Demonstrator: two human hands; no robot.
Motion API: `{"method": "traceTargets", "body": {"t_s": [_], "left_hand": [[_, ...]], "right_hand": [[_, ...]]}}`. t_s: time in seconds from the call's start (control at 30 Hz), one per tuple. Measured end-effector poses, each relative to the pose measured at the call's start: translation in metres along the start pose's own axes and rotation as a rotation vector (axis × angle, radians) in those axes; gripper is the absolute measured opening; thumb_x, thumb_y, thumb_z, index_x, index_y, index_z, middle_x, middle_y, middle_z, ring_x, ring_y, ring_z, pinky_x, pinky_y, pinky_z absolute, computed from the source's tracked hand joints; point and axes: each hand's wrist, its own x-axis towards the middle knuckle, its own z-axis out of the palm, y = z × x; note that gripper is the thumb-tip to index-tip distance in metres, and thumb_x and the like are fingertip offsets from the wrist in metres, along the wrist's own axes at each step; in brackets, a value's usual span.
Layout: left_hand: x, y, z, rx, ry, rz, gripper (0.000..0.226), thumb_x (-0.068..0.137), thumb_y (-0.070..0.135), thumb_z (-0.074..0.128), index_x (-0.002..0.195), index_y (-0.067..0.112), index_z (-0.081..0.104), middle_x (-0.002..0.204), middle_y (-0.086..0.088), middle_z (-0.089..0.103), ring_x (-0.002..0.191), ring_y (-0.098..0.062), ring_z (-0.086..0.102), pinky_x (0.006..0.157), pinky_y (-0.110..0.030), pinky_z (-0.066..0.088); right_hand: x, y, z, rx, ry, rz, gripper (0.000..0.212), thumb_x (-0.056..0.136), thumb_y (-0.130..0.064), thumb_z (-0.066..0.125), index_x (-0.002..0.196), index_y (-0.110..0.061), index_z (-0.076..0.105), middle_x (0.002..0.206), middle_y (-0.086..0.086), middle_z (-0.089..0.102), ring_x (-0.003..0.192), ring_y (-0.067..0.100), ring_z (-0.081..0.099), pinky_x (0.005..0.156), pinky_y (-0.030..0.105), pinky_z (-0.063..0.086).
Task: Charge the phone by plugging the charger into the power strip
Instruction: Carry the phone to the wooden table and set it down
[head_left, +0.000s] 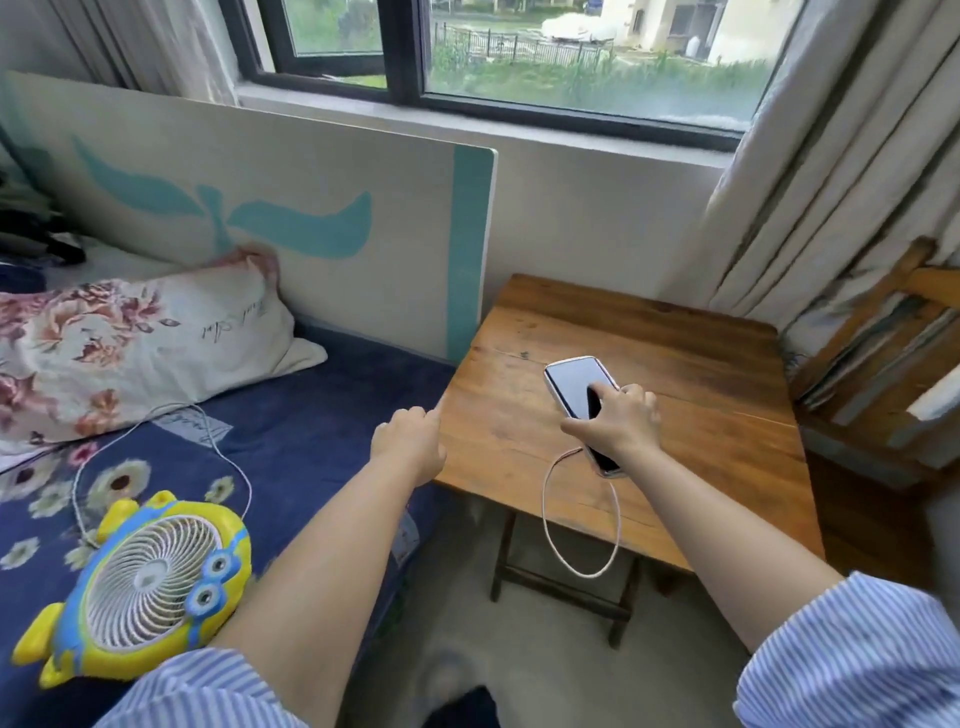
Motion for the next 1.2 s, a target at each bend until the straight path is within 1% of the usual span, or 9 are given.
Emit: {"method": "traceTargets", "body": {"t_s": [0.13, 0.37, 0.43, 0.57, 0.7, 0.83, 1.0, 1.1, 1.2], "left_hand": [[0.066, -0.018, 0.022, 0.021, -0.061, 0.026, 0.025, 0.089, 0.017, 0.039, 0.108, 0.007, 0.049, 0.116, -0.012, 0.054, 0.104, -0.028, 0.051, 0.084, -0.037, 0.042], [0.147, -0.040, 0.082, -0.098, -0.248, 0.037, 0.024, 0.087, 0.015, 0.039, 0.105, 0.003, 0.050, 0.116, -0.014, 0.053, 0.103, -0.030, 0.050, 0.081, -0.039, 0.045], [0.163, -0.045, 0.106, -0.151, -0.295, 0.055, 0.027, 0.088, 0.014, 0.039, 0.112, 0.004, 0.049, 0.125, -0.013, 0.050, 0.111, -0.030, 0.047, 0.086, -0.039, 0.044], [0.193, -0.056, 0.151, -0.186, -0.271, 0.112, 0.046, 0.093, 0.021, 0.040, 0.135, 0.003, 0.032, 0.150, -0.014, 0.025, 0.140, -0.026, 0.020, 0.113, -0.037, 0.024], [0.206, -0.059, 0.192, -0.162, -0.261, 0.179, 0.059, 0.095, 0.031, 0.036, 0.143, 0.005, 0.013, 0.156, -0.012, 0.006, 0.144, -0.024, 0.001, 0.118, -0.035, 0.008], [0.207, -0.057, 0.219, -0.211, -0.257, 0.162, 0.064, 0.095, 0.034, 0.034, 0.144, 0.006, 0.004, 0.157, -0.010, -0.003, 0.144, -0.020, -0.007, 0.117, -0.034, -0.002], [0.204, -0.055, 0.225, -0.170, -0.235, 0.150, 0.065, 0.095, 0.036, 0.031, 0.144, 0.005, 0.001, 0.157, -0.010, -0.005, 0.144, -0.020, -0.008, 0.116, -0.034, -0.005], [0.206, -0.053, 0.215, -0.150, -0.296, 0.137, 0.064, 0.096, 0.034, 0.032, 0.144, 0.004, 0.001, 0.157, -0.011, -0.005, 0.144, -0.022, -0.007, 0.118, -0.035, -0.002], [0.210, -0.047, 0.196, -0.076, -0.331, 0.140, 0.062, 0.096, 0.034, 0.033, 0.143, 0.003, 0.008, 0.157, -0.012, 0.001, 0.144, -0.024, -0.001, 0.118, -0.039, 0.008]], "right_hand": [[0.057, -0.022, 0.043, 0.020, -0.078, 0.029, 0.046, 0.066, -0.040, 0.067, 0.105, -0.017, 0.056, 0.112, 0.018, 0.050, 0.110, 0.035, 0.040, 0.088, 0.037, 0.037], [0.136, -0.045, 0.127, -0.024, -0.225, 0.086, 0.054, 0.065, -0.047, 0.069, 0.108, -0.018, 0.054, 0.114, 0.018, 0.049, 0.113, 0.035, 0.038, 0.090, 0.040, 0.039], [0.157, -0.048, 0.156, -0.044, -0.247, 0.092, 0.057, 0.067, -0.048, 0.069, 0.113, -0.020, 0.052, 0.117, 0.017, 0.049, 0.114, 0.035, 0.038, 0.091, 0.041, 0.038], [0.193, -0.053, 0.205, -0.014, -0.238, 0.090, 0.058, 0.069, -0.039, 0.068, 0.121, -0.021, 0.049, 0.122, 0.019, 0.046, 0.116, 0.037, 0.035, 0.094, 0.043, 0.035], [0.212, -0.050, 0.245, 0.015, -0.204, 0.032, 0.063, 0.069, -0.037, 0.067, 0.126, -0.022, 0.045, 0.129, 0.019, 0.043, 0.118, 0.037, 0.034, 0.099, 0.044, 0.033], [0.220, -0.044, 0.266, 0.021, -0.145, -0.030, 0.065, 0.070, -0.034, 0.068, 0.128, -0.020, 0.044, 0.133, 0.019, 0.041, 0.122, 0.036, 0.033, 0.103, 0.044, 0.029], [0.220, -0.044, 0.274, -0.044, -0.168, -0.045, 0.068, 0.075, -0.037, 0.064, 0.134, -0.020, 0.035, 0.143, 0.019, 0.029, 0.130, 0.036, 0.025, 0.109, 0.046, 0.022], [0.220, -0.046, 0.270, -0.077, -0.270, -0.033, 0.071, 0.081, -0.041, 0.059, 0.139, -0.024, 0.022, 0.151, 0.019, 0.014, 0.137, 0.036, 0.014, 0.113, 0.046, 0.017], [0.212, -0.045, 0.253, -0.055, -0.330, -0.040, 0.069, 0.084, -0.040, 0.056, 0.140, -0.024, 0.018, 0.153, 0.017, 0.010, 0.139, 0.033, 0.011, 0.112, 0.046, 0.018]]}}
